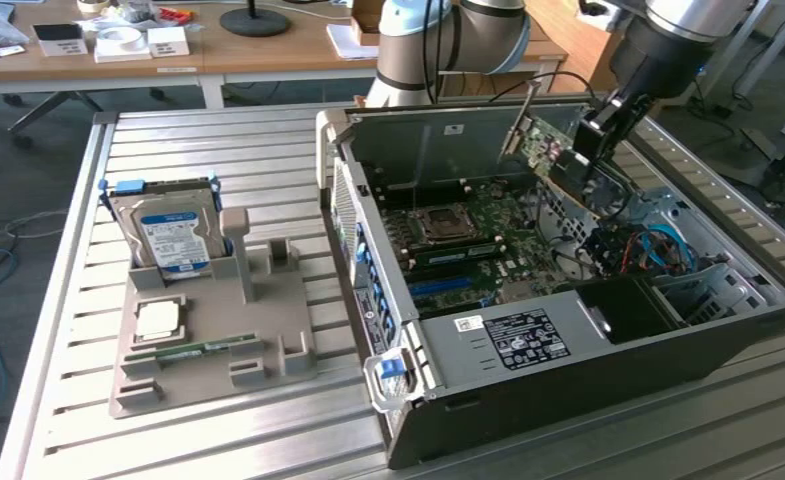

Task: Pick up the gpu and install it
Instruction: 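Insert the gpu into the slot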

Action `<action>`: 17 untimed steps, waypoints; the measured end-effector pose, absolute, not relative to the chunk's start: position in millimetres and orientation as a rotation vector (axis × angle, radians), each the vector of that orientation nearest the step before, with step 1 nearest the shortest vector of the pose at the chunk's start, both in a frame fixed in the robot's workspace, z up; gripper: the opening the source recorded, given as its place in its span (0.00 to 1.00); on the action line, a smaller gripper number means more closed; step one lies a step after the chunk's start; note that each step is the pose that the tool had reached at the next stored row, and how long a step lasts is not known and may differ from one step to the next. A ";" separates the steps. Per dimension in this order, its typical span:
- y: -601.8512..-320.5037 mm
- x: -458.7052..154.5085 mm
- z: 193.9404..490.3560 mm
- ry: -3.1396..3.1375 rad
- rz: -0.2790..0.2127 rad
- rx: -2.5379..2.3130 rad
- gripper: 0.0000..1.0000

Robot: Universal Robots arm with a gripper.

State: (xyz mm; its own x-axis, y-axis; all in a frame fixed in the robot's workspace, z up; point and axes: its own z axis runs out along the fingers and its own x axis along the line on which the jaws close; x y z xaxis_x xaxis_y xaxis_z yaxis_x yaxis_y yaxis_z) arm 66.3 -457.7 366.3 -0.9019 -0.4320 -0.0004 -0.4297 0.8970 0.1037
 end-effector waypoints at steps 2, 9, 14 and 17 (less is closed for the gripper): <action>-457.7 66.3 366.1 -3.024 -0.157 0.742 0.27; -457.7 66.3 365.6 -2.971 -0.155 0.912 0.27; -457.7 66.3 365.2 -2.929 -0.152 1.028 0.27; -457.7 66.3 364.9 -2.902 -0.151 1.095 0.27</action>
